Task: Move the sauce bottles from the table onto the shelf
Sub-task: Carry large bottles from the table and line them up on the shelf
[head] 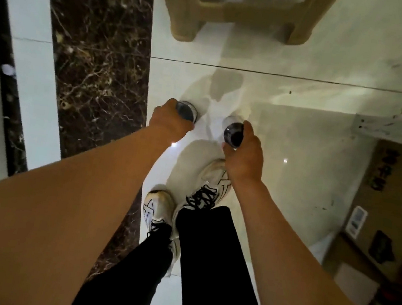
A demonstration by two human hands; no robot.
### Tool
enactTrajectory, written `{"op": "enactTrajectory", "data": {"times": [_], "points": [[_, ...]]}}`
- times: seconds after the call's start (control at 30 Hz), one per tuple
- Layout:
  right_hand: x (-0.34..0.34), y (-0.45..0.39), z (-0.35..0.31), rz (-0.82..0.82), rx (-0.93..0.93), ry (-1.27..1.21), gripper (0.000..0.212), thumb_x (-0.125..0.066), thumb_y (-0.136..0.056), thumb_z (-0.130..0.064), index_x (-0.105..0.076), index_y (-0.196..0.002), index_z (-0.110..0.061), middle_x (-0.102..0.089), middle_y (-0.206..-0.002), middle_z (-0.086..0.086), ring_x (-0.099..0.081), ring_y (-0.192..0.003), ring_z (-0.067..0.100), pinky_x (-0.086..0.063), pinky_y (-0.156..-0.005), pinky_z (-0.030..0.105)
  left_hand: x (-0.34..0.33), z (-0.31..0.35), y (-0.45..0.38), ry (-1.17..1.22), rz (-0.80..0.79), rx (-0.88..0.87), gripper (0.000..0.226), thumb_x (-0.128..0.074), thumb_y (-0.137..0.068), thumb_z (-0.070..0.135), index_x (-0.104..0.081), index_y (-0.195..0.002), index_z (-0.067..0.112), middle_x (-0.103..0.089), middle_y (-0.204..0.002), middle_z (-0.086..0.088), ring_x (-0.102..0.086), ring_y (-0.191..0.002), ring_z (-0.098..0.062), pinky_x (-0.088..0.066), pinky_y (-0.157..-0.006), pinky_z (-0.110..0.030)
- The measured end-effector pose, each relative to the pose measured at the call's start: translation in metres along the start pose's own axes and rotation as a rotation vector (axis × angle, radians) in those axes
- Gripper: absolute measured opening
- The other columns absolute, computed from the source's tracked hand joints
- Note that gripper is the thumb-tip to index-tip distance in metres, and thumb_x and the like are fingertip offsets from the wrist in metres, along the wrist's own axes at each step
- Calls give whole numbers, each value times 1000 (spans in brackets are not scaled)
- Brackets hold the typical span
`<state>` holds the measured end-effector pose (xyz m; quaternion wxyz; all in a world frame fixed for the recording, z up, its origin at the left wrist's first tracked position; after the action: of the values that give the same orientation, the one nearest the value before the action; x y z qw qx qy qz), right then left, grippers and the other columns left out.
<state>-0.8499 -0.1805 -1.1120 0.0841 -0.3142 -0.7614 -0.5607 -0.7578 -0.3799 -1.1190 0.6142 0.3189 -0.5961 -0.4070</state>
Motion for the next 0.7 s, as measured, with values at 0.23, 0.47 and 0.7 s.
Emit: {"op": "enactTrajectory", "data": {"times": [0.23, 0.47, 0.7], "points": [[-4, -24, 0, 33, 78, -22, 63, -76, -86, -31, -46, -140, -17, -63, -123, 10, -61, -109, 30, -45, -83, 29, 1, 2, 6, 220, -52, 114, 37, -52, -98, 25, -52, -133, 12, -51, -140, -7, -55, -121, -29, -49, -97, -33], [30, 36, -6, 56, 43, -226, 55, -79, -84, -22, -54, -132, -14, -61, -109, -3, -57, -99, 15, -40, -82, 18, 21, -13, 55, 275, -57, 2, 10, -52, -93, 0, -61, -98, 1, -60, -100, -14, -62, -85, -21, -59, -71, -30], [99, 163, -49, 118, -12, -524, 47, -87, -72, -23, -62, -112, -25, -70, -104, 2, -68, -79, 29, -61, -62, 35, 82, 19, 199, -58, -138, -210, 24, -52, -89, -4, -59, -77, 16, -62, -105, -17, -64, -96, -34, -58, -80, -48]]}}
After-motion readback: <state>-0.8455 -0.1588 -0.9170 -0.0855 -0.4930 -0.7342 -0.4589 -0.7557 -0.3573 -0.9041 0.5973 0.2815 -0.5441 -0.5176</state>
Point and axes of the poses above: each hand's wrist, its own y-axis away from the middle knuckle, its own x-axis out of the back of the hand, z = x × y, the point moved 9 cm from there along -y, towards the middle knuckle
